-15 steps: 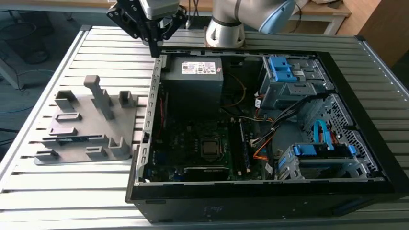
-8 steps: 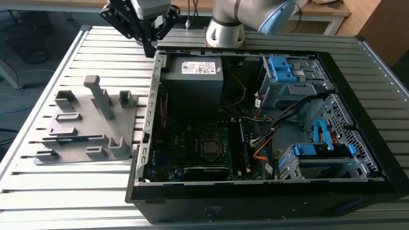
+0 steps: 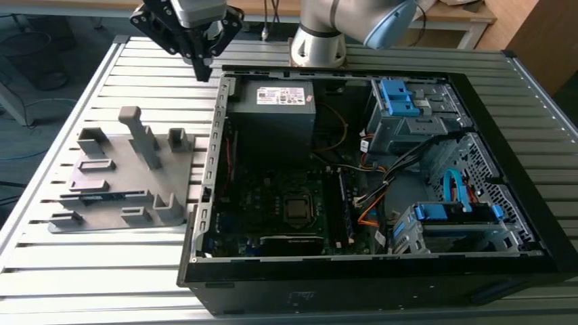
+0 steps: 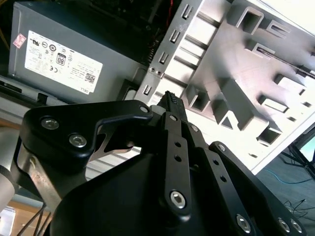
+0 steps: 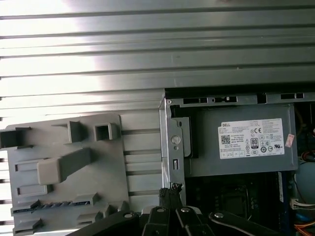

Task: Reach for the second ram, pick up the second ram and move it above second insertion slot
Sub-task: 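Reach for the second ram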

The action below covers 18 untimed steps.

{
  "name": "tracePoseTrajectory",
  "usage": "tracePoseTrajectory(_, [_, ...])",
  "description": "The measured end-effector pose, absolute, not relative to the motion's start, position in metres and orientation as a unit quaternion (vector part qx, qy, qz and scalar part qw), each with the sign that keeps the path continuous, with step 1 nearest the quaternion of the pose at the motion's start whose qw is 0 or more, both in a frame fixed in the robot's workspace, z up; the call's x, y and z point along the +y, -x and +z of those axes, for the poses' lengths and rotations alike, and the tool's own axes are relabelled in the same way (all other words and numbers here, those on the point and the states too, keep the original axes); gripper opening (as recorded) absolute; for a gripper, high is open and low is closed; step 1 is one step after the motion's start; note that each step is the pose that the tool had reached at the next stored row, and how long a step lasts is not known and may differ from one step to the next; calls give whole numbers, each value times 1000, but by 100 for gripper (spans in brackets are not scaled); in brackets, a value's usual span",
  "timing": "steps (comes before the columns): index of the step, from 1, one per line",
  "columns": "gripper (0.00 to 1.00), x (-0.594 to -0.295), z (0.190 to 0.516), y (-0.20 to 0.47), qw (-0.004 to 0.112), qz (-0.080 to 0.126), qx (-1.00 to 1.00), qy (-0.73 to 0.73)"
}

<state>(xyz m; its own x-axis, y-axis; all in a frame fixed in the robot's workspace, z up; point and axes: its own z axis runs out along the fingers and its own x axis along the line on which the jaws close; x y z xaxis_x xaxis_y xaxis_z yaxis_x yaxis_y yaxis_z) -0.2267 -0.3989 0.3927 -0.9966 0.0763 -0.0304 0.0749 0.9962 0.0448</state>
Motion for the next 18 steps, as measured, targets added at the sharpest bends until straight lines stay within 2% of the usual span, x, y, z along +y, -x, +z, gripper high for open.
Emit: tracePoseTrajectory(18, [10, -399, 392, 271, 16, 22, 999, -38])
